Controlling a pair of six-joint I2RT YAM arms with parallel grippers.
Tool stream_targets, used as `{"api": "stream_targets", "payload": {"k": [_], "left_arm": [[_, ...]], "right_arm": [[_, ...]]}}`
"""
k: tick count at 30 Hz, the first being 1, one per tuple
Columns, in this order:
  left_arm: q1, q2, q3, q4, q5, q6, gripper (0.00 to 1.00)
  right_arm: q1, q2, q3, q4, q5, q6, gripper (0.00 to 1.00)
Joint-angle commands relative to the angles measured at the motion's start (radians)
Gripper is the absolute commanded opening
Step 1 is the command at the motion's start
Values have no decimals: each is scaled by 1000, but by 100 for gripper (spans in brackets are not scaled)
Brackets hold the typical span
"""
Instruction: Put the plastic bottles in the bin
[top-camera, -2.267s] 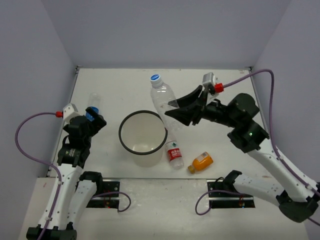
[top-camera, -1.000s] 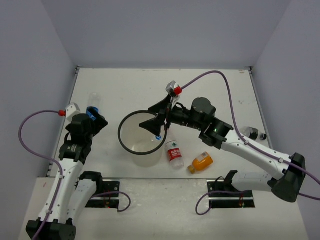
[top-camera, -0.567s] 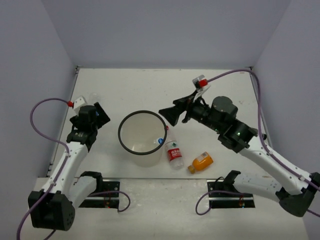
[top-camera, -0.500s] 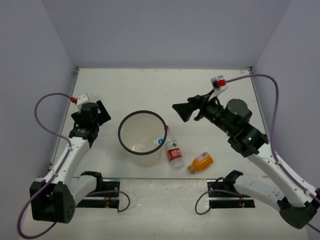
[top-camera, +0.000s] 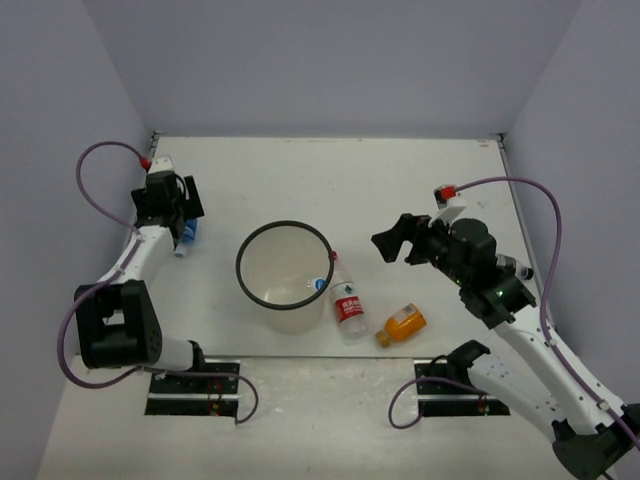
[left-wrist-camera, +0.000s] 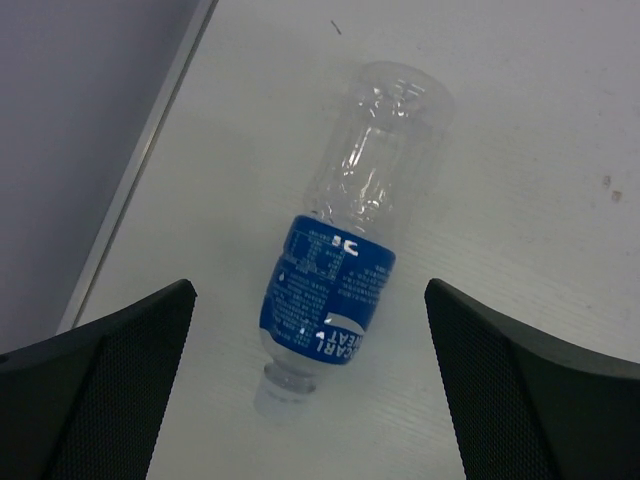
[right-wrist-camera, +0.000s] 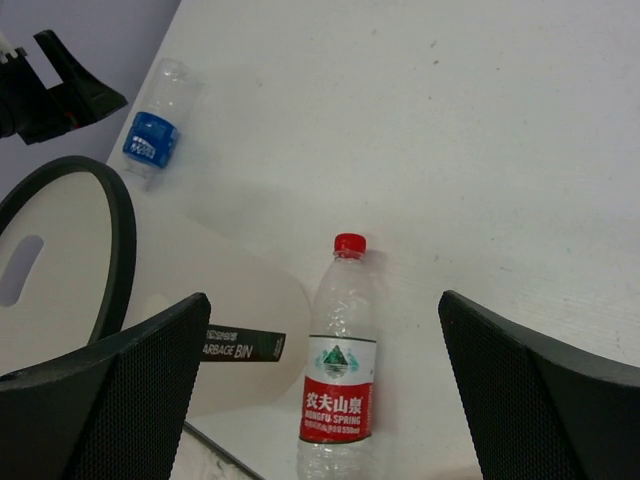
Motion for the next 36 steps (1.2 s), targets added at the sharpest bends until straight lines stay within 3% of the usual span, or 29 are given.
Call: {"api": "stream_targets", "payload": {"k": [1, 4, 10, 17, 19, 21, 22, 25, 36], "left_arm": [[24, 69, 57, 141, 160, 132, 100], [50, 122, 52, 177, 233, 126, 100], [56, 317, 161, 73, 134, 86, 100], [57, 417, 194, 70, 189, 64, 97], [56, 435, 206, 40, 184, 60, 91], [56, 435, 213, 33, 185, 53, 69], [56, 432, 218, 28, 187, 44, 51], [56, 415, 220, 10, 179, 41, 34], [55, 131, 183, -48, 177, -89, 26]], "right_arm": [[-3, 2, 36, -42, 49, -15, 99], [-5, 6, 41, -41, 78, -11, 99], [-4, 2, 26, -48, 106, -19, 99], [-12, -22, -2, -55, 115, -9, 99], [-12, -32, 0, -63, 121, -8, 99], [-12, -49, -3, -69, 128, -6, 99], [-12, -55, -7, -71, 132, -8, 99], [-12, -67, -13, -85, 143, -1, 99], [-22, 15, -53, -146, 218, 98, 99]]}}
